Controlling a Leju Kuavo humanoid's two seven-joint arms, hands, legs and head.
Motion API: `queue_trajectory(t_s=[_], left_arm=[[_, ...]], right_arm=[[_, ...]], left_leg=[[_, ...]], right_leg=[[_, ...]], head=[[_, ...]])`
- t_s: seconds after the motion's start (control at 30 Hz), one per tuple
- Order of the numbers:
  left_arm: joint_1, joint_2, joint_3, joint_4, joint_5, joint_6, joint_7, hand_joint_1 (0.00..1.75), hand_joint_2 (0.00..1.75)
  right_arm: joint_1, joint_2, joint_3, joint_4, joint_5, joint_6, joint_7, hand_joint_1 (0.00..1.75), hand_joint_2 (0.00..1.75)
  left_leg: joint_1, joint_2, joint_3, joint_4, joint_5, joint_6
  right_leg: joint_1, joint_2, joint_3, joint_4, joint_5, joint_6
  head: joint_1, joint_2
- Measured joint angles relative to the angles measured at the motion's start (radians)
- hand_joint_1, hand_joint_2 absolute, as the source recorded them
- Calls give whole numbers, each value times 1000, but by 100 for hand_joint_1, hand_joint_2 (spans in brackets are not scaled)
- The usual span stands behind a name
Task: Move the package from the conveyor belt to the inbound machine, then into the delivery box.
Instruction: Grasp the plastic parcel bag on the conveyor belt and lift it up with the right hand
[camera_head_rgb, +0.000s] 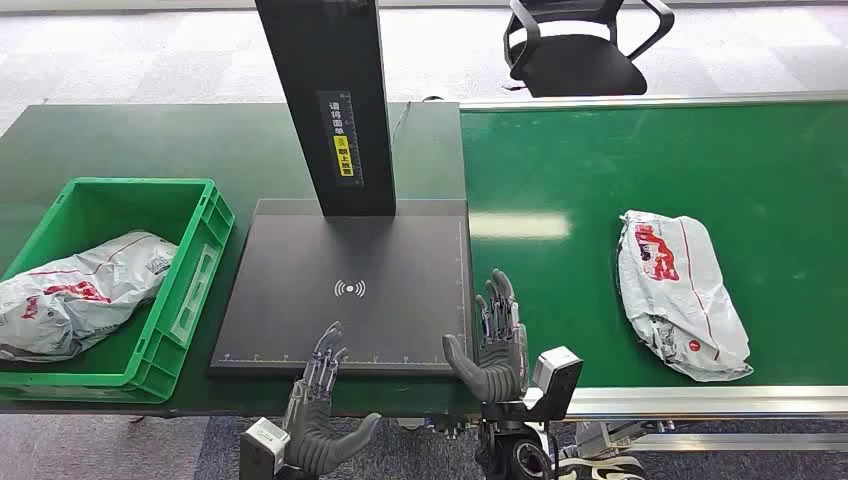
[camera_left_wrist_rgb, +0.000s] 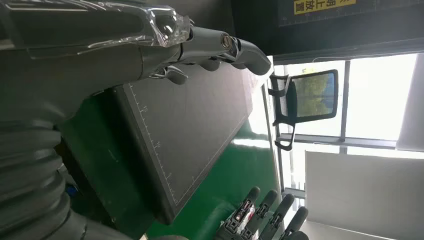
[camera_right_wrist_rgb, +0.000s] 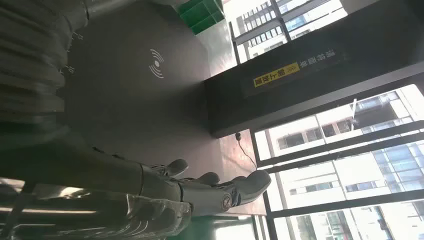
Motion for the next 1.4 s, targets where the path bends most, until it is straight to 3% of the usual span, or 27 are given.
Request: queue_trajectory(t_s=[0.1,0.27,0.33,0.43,0.47,0.53,0.6,0.7,0.77,0.83,0.97,1.13,1.27,1.4], left_arm=[[0,0,0,1,0,4,-1,0,175],[1,0,0,-1,-12,48,1,0,175],[2,0,0,-3,-16,56,5,0,175],[6,0,0,-13,-19,61,16,0,175],[7,0,0,-17,-19,62,19,0,175],[8,0,0,-22,-19,63,21,0,175],[8,0,0,-25,-19,63,22,0,175],[7,0,0,-28,-19,56,27,0,175],[5,0,0,-27,-15,48,28,0,175],[2,0,0,-24,-4,38,22,0,175],[-12,2,0,-6,20,23,-2,0,175],[-33,3,2,26,29,7,-22,0,175],[-46,3,2,43,34,4,-27,0,175],[-55,3,4,52,37,0,-32,0,175]], right_arm=[[0,0,0,0,30,-41,-5,0,175],[1,-2,16,-9,339,-370,64,0,175],[1,-5,31,-15,530,-486,155,0,175],[1,-14,39,-30,946,-662,396,0,175],[0,-17,37,-36,1068,-700,460,0,175],[0,-24,33,-46,1183,-725,512,0,175],[-1,-30,31,-51,1230,-724,563,0,175],[-16,-52,16,-49,1396,-656,741,0,175],[-48,-88,-11,-29,1491,-597,837,0,175],[-104,-146,-55,27,1516,-586,868,0,175],[-283,-297,-201,245,1363,-550,748,0,175],[-503,-446,-425,510,1078,-268,577,0,175],[-582,-493,-524,624,1044,-236,581,0,175],[-639,-508,-551,696,1116,-232,685,0,175]], left_leg=[[0,0,0,0,0,0],[0,0,0,0,0,0],[0,0,0,0,0,0],[0,0,0,0,0,0],[0,0,0,0,0,0],[0,0,0,0,0,0],[0,0,0,0,0,0],[0,0,0,0,0,0],[0,-1,0,0,0,0],[-1,-1,0,1,0,0],[-3,-2,0,2,1,2],[-4,-2,0,3,2,3],[-3,-2,0,2,1,3],[-3,-1,-1,1,1,2]], right_leg=[[0,0,0,0,0,0],[0,0,0,0,0,0],[0,0,0,0,0,0],[0,0,0,0,0,0],[0,0,0,0,0,0],[0,0,0,0,0,0],[0,0,0,0,0,0],[0,-1,0,0,0,0],[0,-1,0,0,0,0],[-1,-1,1,0,1,1],[-3,-1,2,-1,2,3],[-3,-2,2,0,3,3],[-3,-2,1,0,3,3],[-3,-2,0,0,3,3]], head=[[0,0],[0,0],[0,0],[0,0],[0,0],[0,0],[0,0],[0,0],[0,0],[0,0],[0,0],[0,0],[0,0],[0,0]])
